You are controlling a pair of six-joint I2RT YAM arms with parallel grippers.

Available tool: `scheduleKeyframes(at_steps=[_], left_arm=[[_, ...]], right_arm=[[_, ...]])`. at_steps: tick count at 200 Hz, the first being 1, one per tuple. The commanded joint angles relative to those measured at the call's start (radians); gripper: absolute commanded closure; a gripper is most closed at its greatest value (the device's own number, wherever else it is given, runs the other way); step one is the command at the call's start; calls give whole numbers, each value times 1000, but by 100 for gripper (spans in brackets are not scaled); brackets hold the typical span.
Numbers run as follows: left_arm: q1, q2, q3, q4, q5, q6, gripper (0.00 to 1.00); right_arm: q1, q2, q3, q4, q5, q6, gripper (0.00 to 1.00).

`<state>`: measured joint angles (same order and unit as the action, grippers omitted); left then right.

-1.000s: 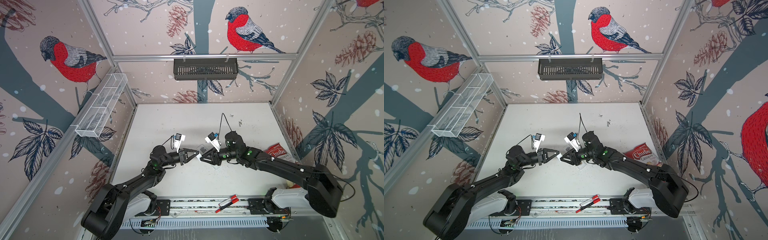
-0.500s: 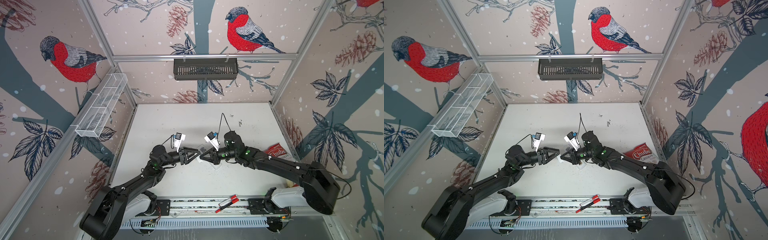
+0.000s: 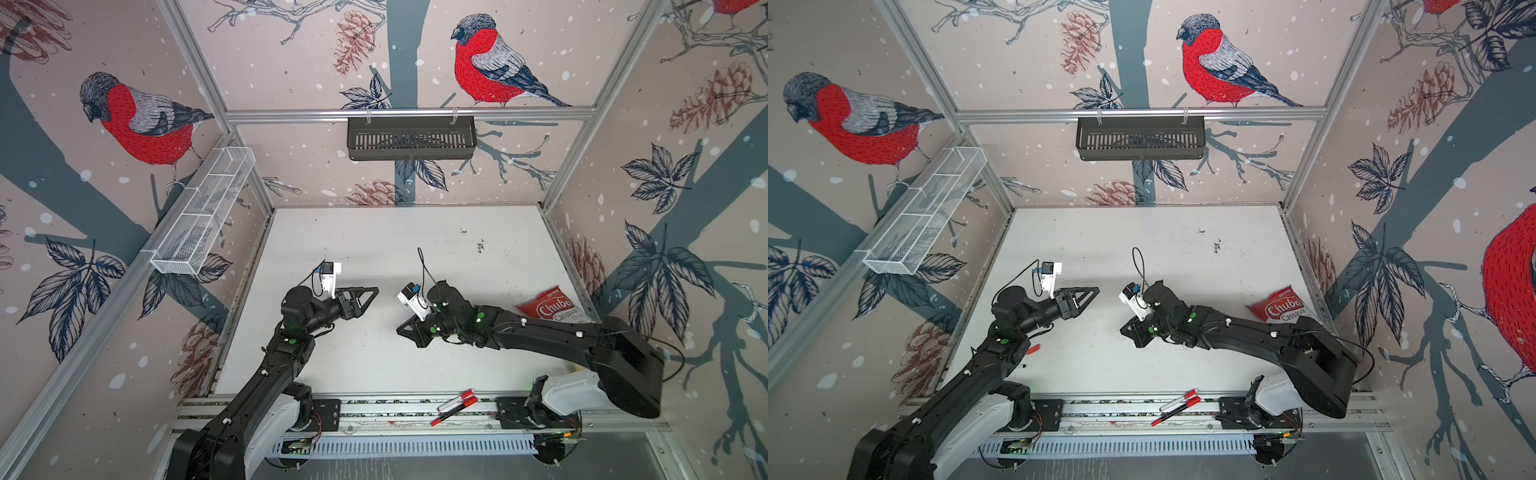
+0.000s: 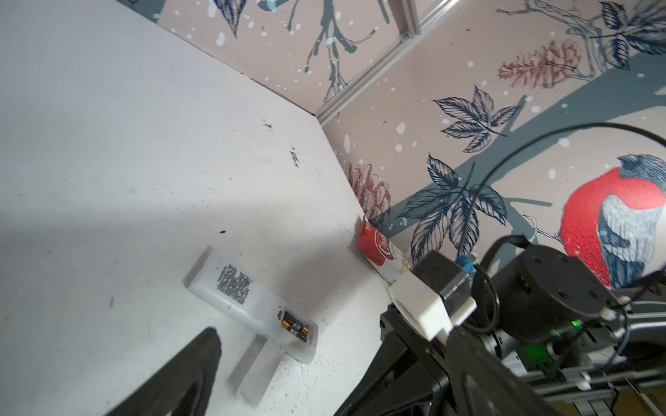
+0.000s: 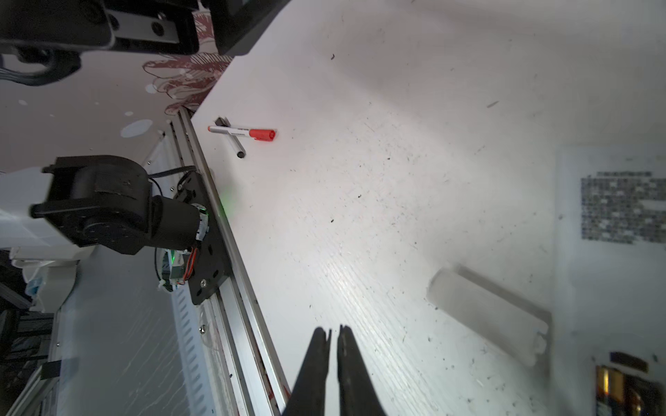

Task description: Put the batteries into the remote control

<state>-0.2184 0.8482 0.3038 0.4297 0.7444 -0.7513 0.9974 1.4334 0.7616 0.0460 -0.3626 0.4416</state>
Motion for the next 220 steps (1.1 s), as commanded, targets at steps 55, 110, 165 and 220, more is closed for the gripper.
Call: scheduleKeyframes(at_steps=[55, 110, 165, 220], left_arm=[[5, -1, -50, -130, -114, 24, 3], [5, 1, -52, -206, -213, 39, 3], [17, -36, -40, -284, -290, 59, 3], [56, -23, -40, -270, -279, 61, 3]], right_arm=[[19, -24, -9, -107, 269, 5, 68], [-18, 43, 67, -188, 175, -259, 44], [-94, 180, 221, -298, 97, -406, 28], [-81, 286, 301, -370, 20, -534, 30]])
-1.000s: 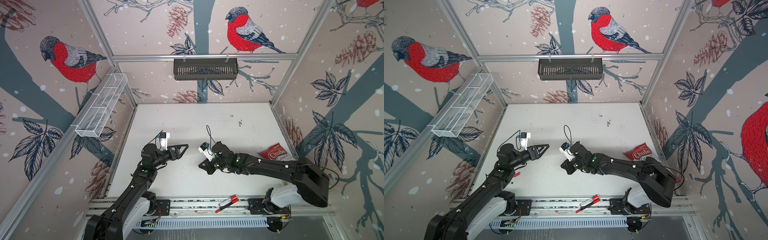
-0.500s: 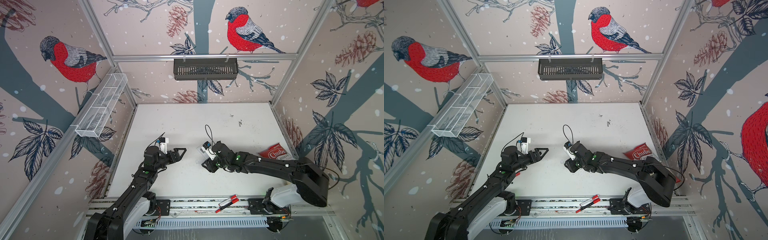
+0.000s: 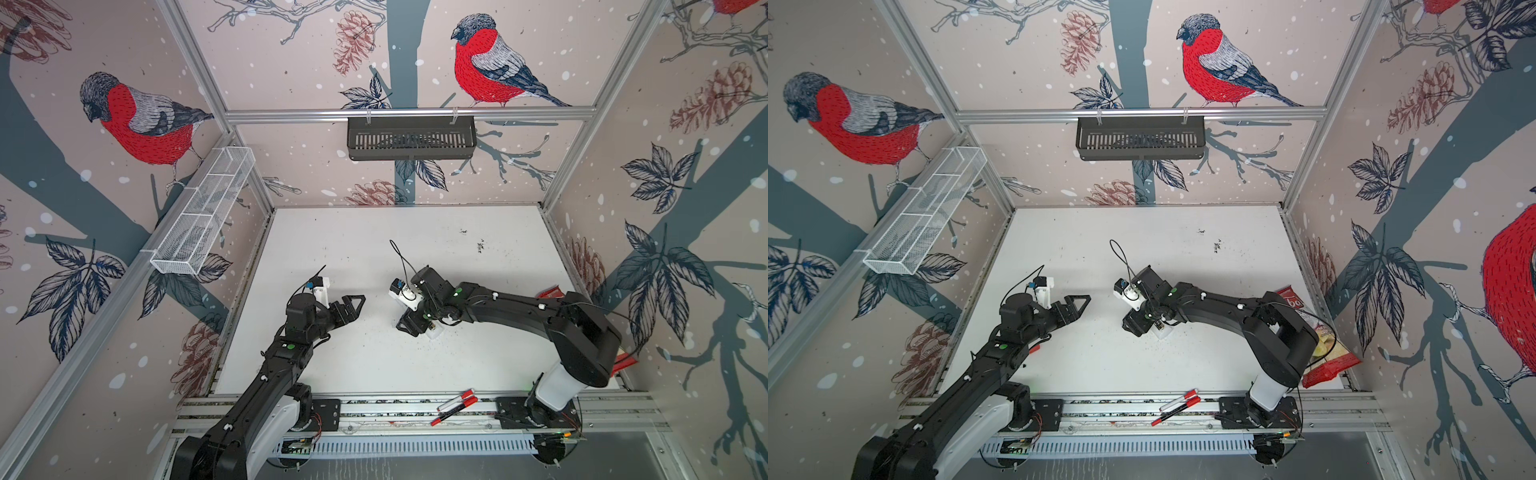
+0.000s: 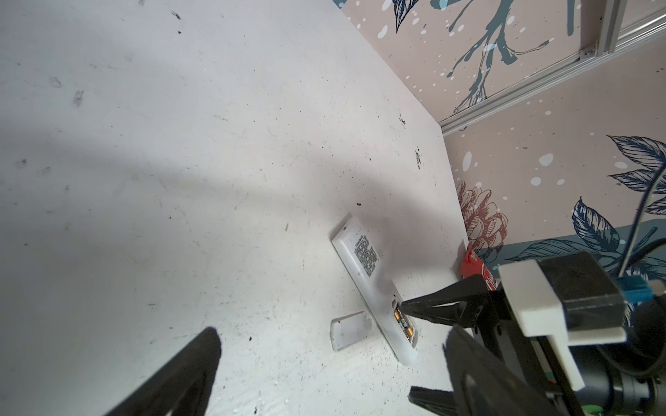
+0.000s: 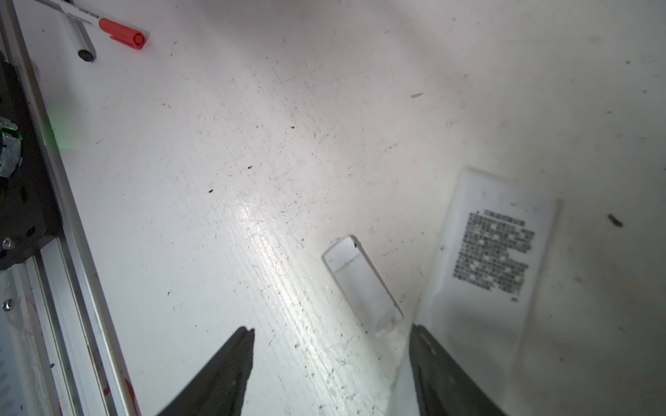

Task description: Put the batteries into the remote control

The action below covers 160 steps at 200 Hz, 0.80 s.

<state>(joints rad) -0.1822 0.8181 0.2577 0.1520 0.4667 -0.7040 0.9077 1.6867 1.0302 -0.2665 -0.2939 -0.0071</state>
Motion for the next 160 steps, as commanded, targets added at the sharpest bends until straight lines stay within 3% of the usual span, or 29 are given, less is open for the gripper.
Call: scheduleKeyframes(at_steps=[1, 80, 132, 148, 160], left_arm=[[21, 8, 6, 8, 0, 14, 3], [52, 57, 0, 61, 42, 7, 3], [59, 76, 2, 83, 57, 6, 3], [61, 79, 2, 88, 60, 3, 3], [61, 78, 0, 89, 61, 3, 3]], right_arm=[[8, 34, 33, -59, -49, -87, 30], [-13, 170, 113, -123, 11, -101, 31], [-71, 131, 61, -123, 25, -30, 32], [-73, 129, 55, -126, 20, -8, 36], [-73, 134, 57, -126, 24, 13, 44]])
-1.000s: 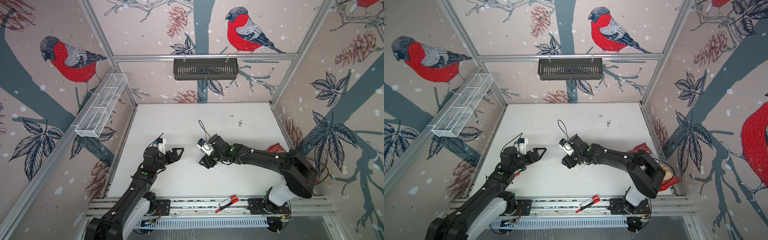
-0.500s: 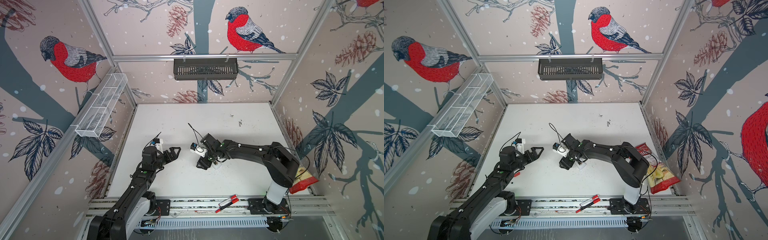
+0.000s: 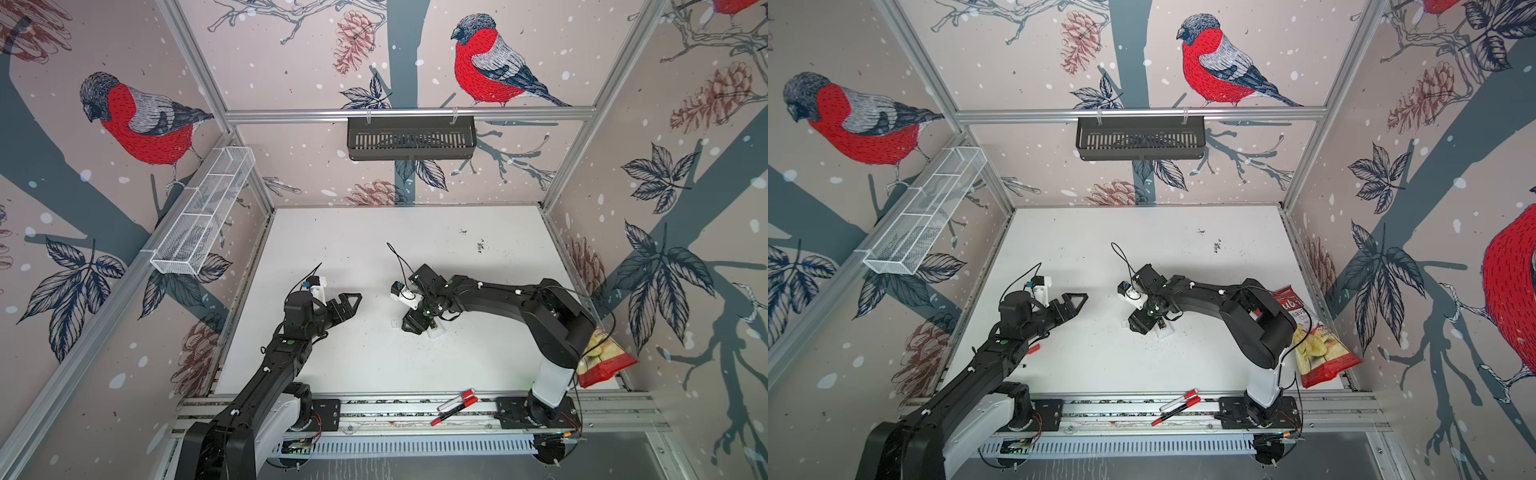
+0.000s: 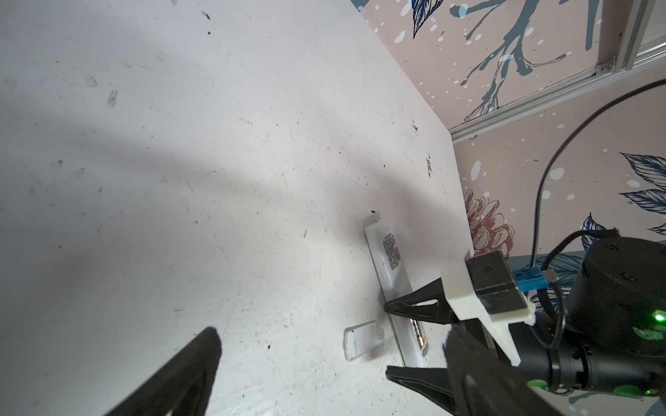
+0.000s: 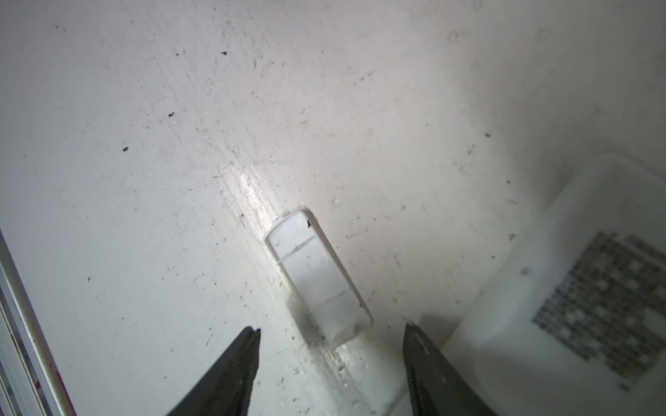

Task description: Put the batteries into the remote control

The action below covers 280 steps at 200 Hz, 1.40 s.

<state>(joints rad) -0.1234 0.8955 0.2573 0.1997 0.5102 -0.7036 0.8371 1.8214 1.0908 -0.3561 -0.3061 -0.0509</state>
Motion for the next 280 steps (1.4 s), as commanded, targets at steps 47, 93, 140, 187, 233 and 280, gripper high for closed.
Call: scheduleKeyframes(at_steps=[47, 93, 140, 187, 233, 280], left_arm=[[5, -17, -4, 43, 22, 0, 3], [4, -25, -4, 48, 32, -5, 3], [5, -47, -12, 49, 34, -10, 3], [5, -58, -15, 50, 41, -13, 3], [4, -78, -20, 45, 48, -18, 3], [-1, -77, -41, 108, 113, -40, 3]], right_arm=[[2, 11, 9, -30, 85, 166, 64], [29, 28, 32, -32, 104, 206, 67], [56, 41, 29, -15, 121, 254, 72], [83, 61, 42, -33, 167, 278, 81], [102, 55, 53, -38, 228, 285, 89], [113, -3, 21, 18, 241, 266, 94]])
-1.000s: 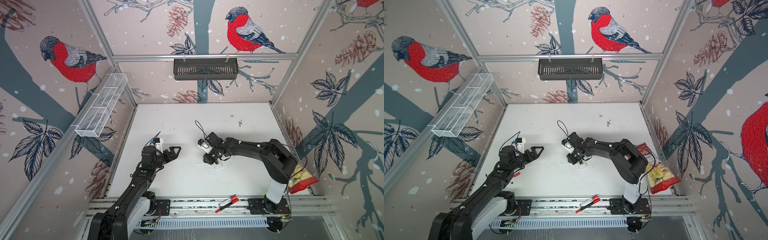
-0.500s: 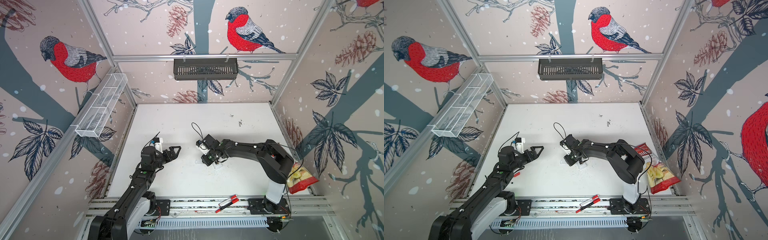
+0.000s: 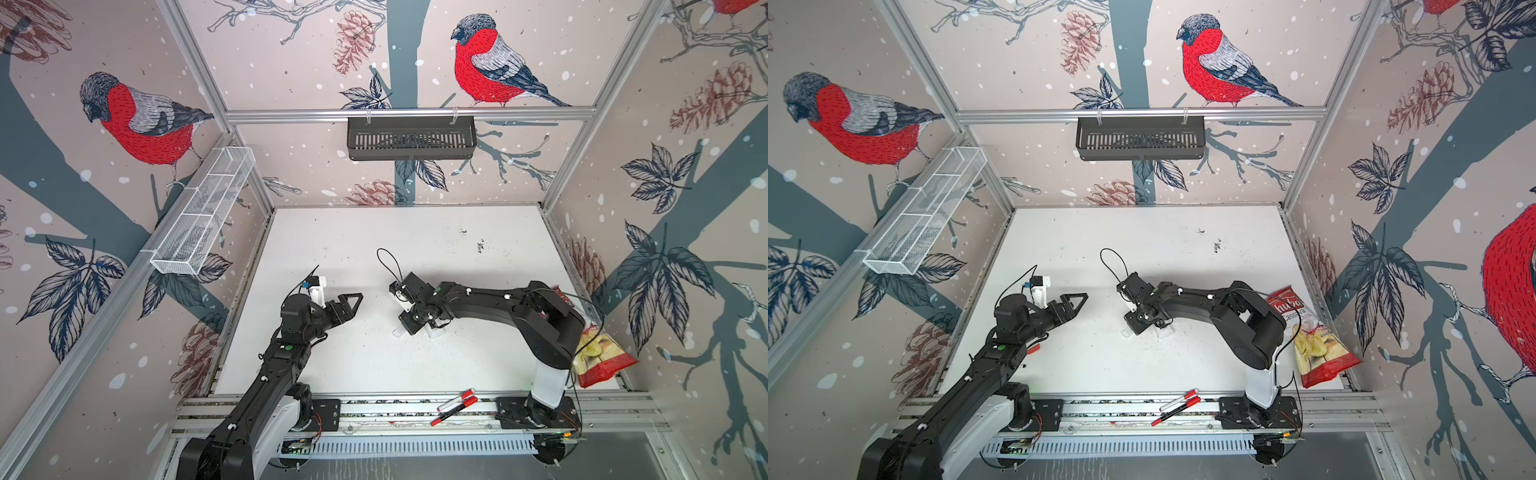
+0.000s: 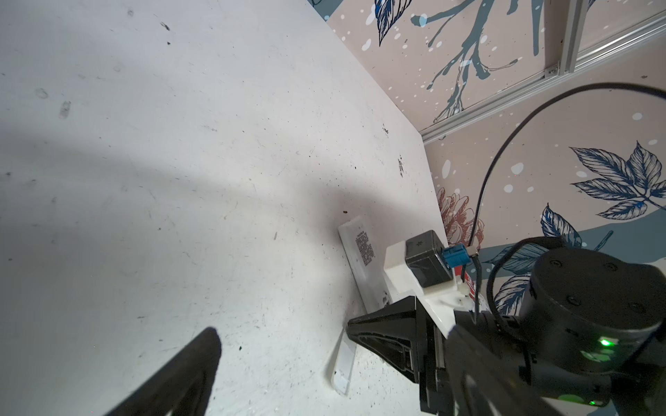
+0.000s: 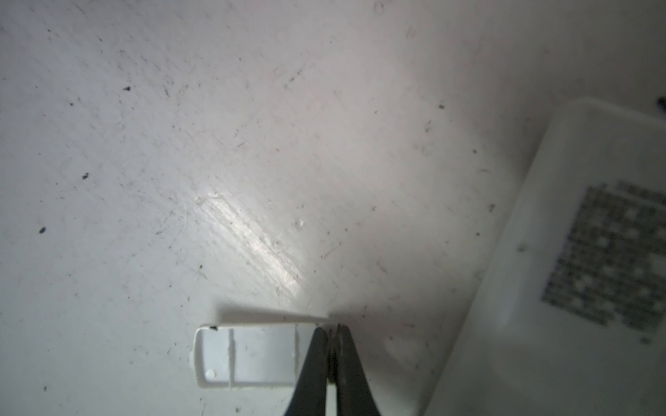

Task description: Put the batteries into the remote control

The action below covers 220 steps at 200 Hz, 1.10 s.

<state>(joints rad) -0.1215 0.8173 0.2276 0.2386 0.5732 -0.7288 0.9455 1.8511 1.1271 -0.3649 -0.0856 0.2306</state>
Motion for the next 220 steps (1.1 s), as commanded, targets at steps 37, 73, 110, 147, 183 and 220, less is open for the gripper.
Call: scheduleKeyframes(at_steps=[37, 73, 110, 147, 183, 220], left_arm=[[-73, 13, -12, 136, 98, -25, 4], [-149, 52, -21, 271, 205, -94, 3], [-175, 70, -23, 417, 328, -185, 8], [-271, 105, 45, 400, 381, -168, 16], [-372, 133, 133, 177, 263, -16, 25], [-418, 164, 166, 149, 177, 2, 39]], right_arm=[[6, -118, -81, 132, 43, -47, 94], [8, -267, -218, 345, 55, -122, 95], [6, -465, -380, 565, 28, -223, 95], [9, -568, -436, 625, 46, -266, 95], [25, -638, -461, 652, 77, -268, 95], [70, -669, -464, 665, 144, -248, 95]])
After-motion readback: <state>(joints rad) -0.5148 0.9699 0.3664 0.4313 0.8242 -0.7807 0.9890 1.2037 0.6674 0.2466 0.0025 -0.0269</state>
